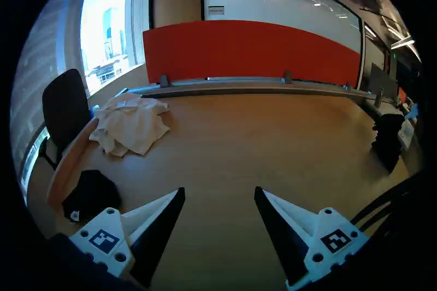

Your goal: Fold towel

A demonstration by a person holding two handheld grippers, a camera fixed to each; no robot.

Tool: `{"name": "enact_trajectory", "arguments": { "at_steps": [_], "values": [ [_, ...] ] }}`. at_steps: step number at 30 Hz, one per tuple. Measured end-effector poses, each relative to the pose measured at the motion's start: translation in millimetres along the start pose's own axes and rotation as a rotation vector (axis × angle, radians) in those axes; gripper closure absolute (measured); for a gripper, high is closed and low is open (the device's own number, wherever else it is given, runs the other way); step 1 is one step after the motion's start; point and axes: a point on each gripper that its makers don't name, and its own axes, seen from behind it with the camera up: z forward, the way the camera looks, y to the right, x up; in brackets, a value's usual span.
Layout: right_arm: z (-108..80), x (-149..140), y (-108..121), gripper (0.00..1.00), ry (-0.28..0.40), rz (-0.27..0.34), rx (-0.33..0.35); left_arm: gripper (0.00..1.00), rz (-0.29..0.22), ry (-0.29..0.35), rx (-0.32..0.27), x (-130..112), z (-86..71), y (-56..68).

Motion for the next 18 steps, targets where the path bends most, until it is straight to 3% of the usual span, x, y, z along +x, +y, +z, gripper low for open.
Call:
{"name": "enact_trajectory", "arguments": {
  "at_steps": [18],
  "values": [
    [14.7,-61,30,0.94,-0.091,0.103,-0.070,0.06,0.012,0.010,0.008,4,-0.9,-4.1]
  ]
}}
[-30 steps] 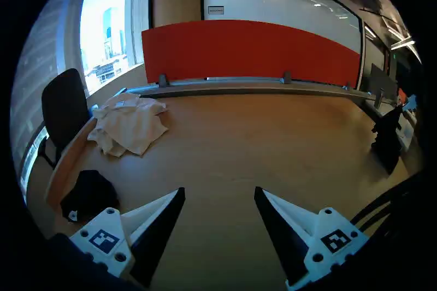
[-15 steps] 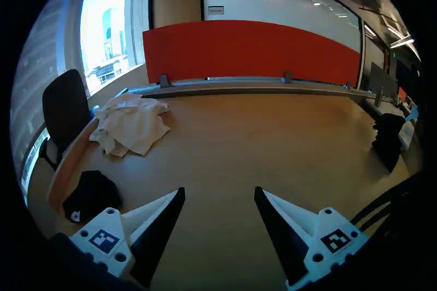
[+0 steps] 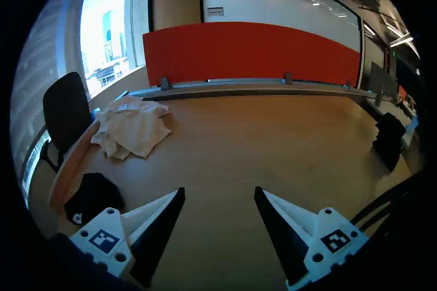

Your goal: Fold towel

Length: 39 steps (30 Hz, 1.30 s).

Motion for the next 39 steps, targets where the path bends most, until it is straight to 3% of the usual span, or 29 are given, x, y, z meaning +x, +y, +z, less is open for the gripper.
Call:
{"name": "enact_trajectory", "arguments": {
  "at_steps": [23,39],
  "values": [
    [22.8,-25,14,0.94,-0.066,0.036,-0.060,0.06,-0.003,-0.002,0.011,0,-0.4,-0.6],
    [22.6,-22,15,0.93,-0.042,0.027,-0.071,0.06,-0.008,-0.002,0.014,0,-1.8,-0.2]
  ]
}}
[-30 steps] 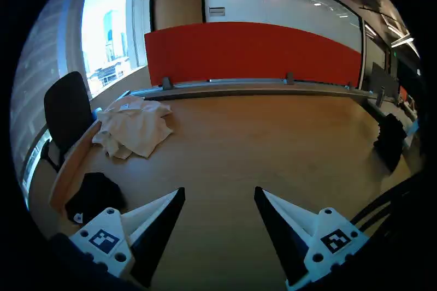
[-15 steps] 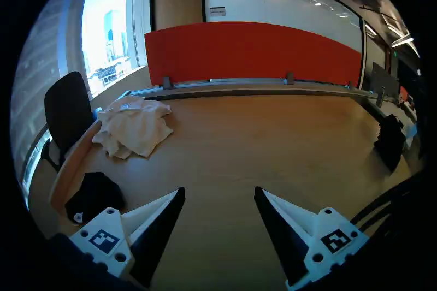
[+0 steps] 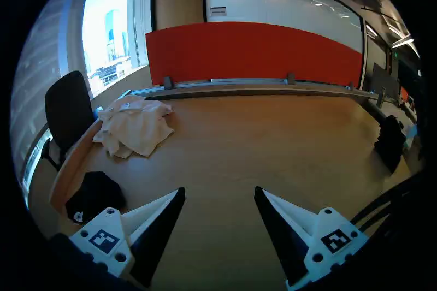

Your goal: Fold towel

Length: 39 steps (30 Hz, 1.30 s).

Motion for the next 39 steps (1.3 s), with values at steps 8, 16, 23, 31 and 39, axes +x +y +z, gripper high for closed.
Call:
{"name": "enact_trajectory", "arguments": {
  "at_steps": [8,16,23,31,39],
  "values": [
    [-2.1,-3,9,0.77,-0.002,-0.019,-0.041,0.06,0.000,0.003,-0.005,1,0.5,1.4],
    [-5.6,-1,12,0.47,0.010,-0.020,-0.069,0.06,0.003,0.005,-0.009,2,0.9,2.1],
    [-9.6,-3,12,0.22,0.023,-0.022,-0.089,0.06,0.000,0.008,-0.010,4,0.1,0.5],
    [-15.0,0,6,0.19,0.058,-0.005,-0.091,0.06,0.000,0.013,-0.012,6,-0.6,-0.2],
    [-25.4,10,-4,0.19,0.119,0.019,-0.083,0.06,-0.002,0.020,-0.016,8,-1.3,-0.8]
  ]
}}
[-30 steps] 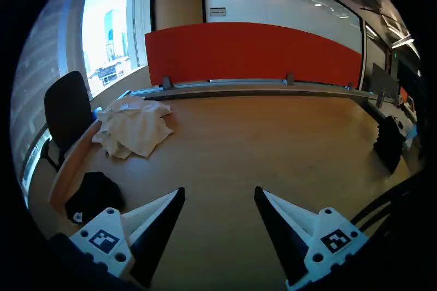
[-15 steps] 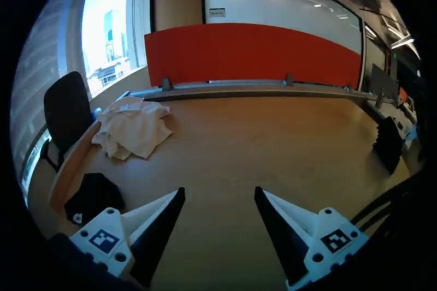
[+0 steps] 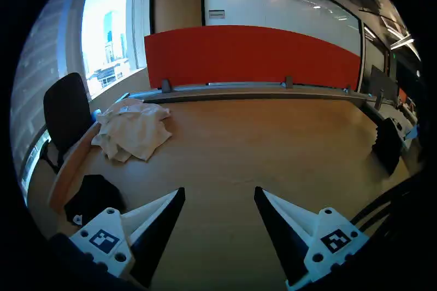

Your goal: Fold towel

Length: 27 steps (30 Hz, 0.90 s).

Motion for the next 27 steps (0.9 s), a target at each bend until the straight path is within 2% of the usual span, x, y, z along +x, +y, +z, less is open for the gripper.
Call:
{"name": "enact_trajectory", "arguments": {
  "at_steps": [6,10,17,22,27],
  "values": [
    [-9.0,23,-8,0.18,0.114,0.034,-0.011,0.06,-0.006,0.004,0.000,1,-0.7,0.1],
    [-14.8,39,-11,0.08,0.199,0.066,-0.021,0.06,-0.006,0.007,0.000,2,-1.1,0.3],
    [-23.6,64,-13,0.01,0.343,0.106,-0.060,0.06,-0.006,0.013,0.002,6,-1.9,0.6],
    [-34.9,85,-17,0.00,0.452,0.152,-0.069,0.06,-0.009,0.019,0.003,9,-1.9,0.4],
    [-41.9,98,-16,0.00,0.523,0.195,-0.080,0.06,-0.013,0.028,0.001,12,-2.3,0.9]
  ]
}}
